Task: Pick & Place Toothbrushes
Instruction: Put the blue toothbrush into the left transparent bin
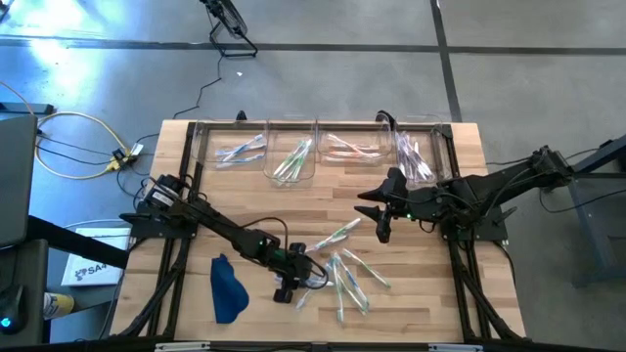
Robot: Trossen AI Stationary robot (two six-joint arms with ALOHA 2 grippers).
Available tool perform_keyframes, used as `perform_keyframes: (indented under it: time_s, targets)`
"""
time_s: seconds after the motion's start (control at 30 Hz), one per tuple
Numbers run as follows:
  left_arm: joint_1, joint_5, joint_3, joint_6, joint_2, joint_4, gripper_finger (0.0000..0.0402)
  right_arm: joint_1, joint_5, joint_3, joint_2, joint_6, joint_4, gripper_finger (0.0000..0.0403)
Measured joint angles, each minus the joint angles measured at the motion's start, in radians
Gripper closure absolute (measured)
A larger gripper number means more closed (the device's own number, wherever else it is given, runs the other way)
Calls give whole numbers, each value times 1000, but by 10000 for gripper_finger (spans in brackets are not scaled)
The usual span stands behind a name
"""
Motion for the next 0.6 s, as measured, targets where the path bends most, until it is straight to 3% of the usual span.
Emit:
perform_keyframes:
  time_s: [0.3, 0.6]
  targets:
    - [0, 1, 0, 8, 0, -6, 371, 0, 0, 0, 0, 0, -3, 251]
    - [0, 19, 0, 27, -88, -93, 374, 0, -4, 0, 0, 0, -40, 251]
